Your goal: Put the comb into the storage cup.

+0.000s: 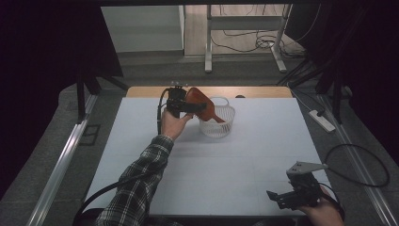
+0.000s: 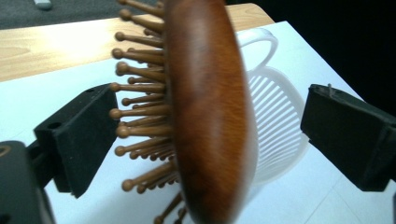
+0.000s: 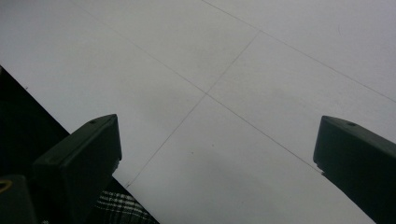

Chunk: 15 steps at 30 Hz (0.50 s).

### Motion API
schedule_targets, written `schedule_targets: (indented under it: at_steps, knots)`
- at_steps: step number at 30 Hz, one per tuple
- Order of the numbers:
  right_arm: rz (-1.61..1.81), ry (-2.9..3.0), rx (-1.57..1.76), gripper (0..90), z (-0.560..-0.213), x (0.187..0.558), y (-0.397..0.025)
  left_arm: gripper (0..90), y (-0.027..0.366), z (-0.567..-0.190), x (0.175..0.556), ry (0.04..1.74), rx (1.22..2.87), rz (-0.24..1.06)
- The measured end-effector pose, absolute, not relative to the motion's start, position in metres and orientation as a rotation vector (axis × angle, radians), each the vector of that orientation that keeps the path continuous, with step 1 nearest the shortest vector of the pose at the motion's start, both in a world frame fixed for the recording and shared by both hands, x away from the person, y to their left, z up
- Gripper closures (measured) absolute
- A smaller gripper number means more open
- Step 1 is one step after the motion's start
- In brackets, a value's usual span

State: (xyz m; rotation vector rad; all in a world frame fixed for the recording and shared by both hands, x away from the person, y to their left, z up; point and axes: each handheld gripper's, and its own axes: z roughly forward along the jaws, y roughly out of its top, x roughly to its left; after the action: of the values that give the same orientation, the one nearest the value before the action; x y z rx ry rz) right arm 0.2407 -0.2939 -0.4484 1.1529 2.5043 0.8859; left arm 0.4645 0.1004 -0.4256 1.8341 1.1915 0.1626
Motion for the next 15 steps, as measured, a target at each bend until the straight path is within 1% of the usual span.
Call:
schedule_targets:
  at_steps: [10,15]
  knots:
    - [0.885,2.502,1.152,1.0,-0.4484,0.2406,-0.2939,2.1,0.105,-0.4223,0.4582,1.145,1.897,0.194]
    - [0.886,2.501,1.154,1.1,-0.4483,0.2407,-0.294,0.0,0.1068,-0.4218,0.4543,1.118,1.95,0.251]
